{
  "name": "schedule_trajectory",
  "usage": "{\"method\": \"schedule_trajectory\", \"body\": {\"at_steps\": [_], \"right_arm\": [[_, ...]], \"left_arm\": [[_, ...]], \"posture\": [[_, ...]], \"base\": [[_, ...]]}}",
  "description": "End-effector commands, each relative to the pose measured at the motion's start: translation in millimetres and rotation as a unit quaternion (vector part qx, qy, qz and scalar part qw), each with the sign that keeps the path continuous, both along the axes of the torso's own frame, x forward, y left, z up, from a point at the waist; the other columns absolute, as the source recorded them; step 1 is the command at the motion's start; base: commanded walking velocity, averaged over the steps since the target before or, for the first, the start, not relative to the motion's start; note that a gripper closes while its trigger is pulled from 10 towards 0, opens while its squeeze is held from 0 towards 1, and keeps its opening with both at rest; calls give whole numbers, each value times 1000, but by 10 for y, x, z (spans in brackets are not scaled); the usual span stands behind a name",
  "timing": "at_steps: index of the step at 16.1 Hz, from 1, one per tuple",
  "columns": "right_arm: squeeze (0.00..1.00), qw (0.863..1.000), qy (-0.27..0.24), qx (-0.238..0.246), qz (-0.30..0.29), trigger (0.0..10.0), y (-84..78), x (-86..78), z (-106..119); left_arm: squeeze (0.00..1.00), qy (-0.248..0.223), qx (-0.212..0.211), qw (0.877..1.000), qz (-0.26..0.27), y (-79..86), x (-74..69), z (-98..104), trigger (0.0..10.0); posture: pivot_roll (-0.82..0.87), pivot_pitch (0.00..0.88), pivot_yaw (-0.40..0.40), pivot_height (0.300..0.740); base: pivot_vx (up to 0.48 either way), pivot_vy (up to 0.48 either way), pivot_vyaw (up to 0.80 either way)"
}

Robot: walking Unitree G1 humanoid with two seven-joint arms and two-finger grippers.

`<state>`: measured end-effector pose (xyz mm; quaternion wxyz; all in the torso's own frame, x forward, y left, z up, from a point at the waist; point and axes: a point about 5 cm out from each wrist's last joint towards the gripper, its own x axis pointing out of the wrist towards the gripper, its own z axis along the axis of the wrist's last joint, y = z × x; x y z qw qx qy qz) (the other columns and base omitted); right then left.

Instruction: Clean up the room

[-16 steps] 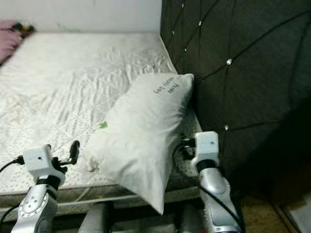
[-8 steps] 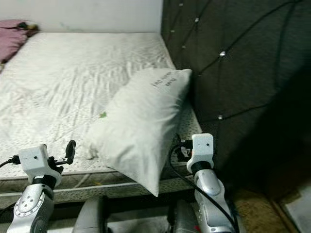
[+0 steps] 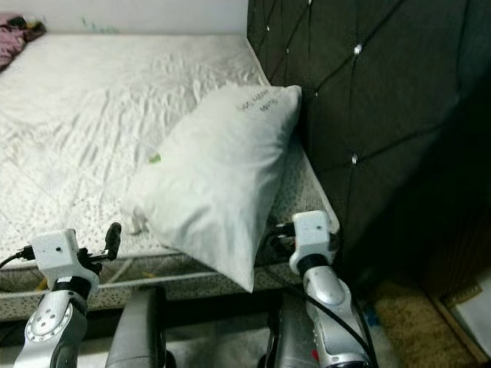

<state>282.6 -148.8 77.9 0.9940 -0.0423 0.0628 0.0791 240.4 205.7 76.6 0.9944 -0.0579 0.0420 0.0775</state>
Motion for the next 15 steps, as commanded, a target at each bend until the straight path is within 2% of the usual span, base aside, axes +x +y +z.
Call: {"method": "schedule_trajectory", "body": {"at_steps": [1,4,5,7,10,11,15], "right_arm": [[0,1000,-1,23,16,10000,36,68,83],[0,996,-24,-44,72,10000,122,97,148],[0,997,-18,-13,70,10000,133,90,145],[0,998,-7,13,63,10000,149,82,129],[0,998,12,15,64,10000,142,80,95],[0,997,18,40,65,10000,156,106,120],[0,996,25,57,67,10000,285,291,266]], "left_arm": [[0,0,5,1000,2,1,5,8,10000],[0,0,9,1000,2,1,5,7,10000],[0,0,10,1000,2,2,5,8,10000],[0,-1,10,1000,4,14,3,12,10000],[0,1,12,1000,6,22,2,14,10000],[0,1,12,1000,5,23,2,14,10000],[0,3,14,1000,1,18,8,11,10000]], "posture": [[61,63,-37,527],[63,60,-38,527],[63,60,-38,527],[69,62,-34,527],[66,63,-30,527],[65,63,-30,527],[65,63,-30,527]], "base": [[0,0,0],[0,0,0],[0,0,800],[0,0,716],[0,0,0],[0,0,0],[0,0,0]]}}
